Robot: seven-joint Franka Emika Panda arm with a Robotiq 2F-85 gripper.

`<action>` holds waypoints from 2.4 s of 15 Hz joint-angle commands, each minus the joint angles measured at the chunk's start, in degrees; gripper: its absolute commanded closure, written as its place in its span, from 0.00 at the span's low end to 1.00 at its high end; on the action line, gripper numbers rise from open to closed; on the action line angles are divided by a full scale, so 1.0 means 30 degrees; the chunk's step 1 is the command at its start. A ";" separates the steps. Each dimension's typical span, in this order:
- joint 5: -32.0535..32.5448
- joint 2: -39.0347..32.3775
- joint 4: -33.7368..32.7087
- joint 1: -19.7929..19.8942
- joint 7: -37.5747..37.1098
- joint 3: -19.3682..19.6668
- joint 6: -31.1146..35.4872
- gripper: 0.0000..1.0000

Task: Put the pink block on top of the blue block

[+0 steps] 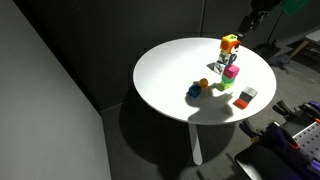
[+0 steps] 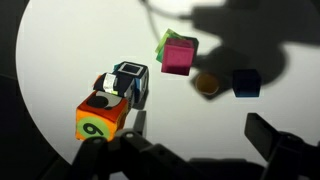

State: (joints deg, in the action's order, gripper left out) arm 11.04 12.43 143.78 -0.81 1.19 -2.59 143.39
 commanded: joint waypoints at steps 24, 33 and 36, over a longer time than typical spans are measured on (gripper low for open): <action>0.0686 -0.8355 -0.4982 -0.0391 -0.3832 0.0945 -0.2348 0.00; -0.2861 -0.8889 -0.4826 0.0445 -0.0094 0.0740 -0.1432 0.00; -0.3422 -0.9031 -0.4823 0.0612 0.1376 0.0757 -0.0983 0.00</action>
State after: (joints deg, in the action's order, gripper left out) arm 2.46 -14.12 129.90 -0.30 0.90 0.32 139.19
